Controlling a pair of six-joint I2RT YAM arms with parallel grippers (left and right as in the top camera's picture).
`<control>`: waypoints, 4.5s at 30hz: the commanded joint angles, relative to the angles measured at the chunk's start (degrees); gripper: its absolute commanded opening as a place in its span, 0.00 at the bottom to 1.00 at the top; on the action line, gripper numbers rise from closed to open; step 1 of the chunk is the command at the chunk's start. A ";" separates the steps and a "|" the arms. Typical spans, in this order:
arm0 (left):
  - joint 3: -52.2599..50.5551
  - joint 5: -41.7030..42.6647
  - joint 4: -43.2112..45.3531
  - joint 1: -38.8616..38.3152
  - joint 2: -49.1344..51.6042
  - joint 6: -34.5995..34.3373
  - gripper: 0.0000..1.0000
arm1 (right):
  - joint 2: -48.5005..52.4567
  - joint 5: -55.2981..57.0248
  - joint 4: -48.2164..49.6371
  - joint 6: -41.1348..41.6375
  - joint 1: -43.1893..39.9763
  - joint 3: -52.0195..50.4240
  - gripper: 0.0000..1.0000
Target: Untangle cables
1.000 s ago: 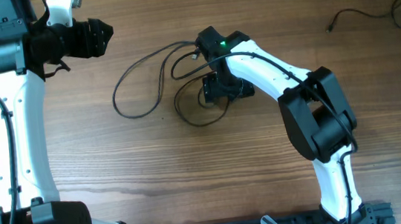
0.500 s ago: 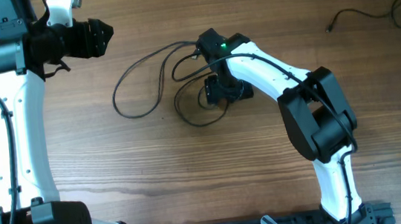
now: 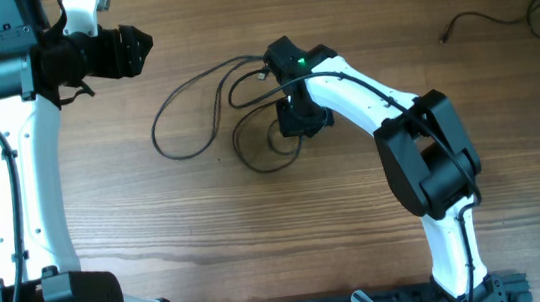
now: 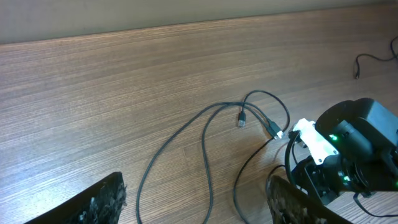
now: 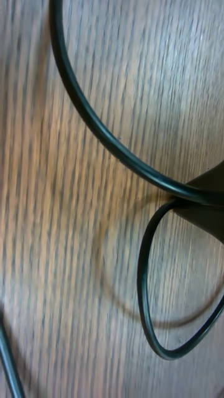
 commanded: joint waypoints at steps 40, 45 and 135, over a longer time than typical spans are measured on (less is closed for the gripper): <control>-0.09 1.11 -0.09 -0.26 0.44 -0.31 0.77 | -14.43 15.61 -16.90 -4.13 -9.84 49.59 0.04; -0.09 1.14 -0.07 -0.26 0.44 -0.31 0.77 | -18.23 19.30 -17.33 -4.79 -11.10 49.94 0.05; -0.09 1.62 -1.09 -0.26 0.44 -1.86 0.78 | 23.19 6.38 -24.33 4.17 -13.20 45.70 0.05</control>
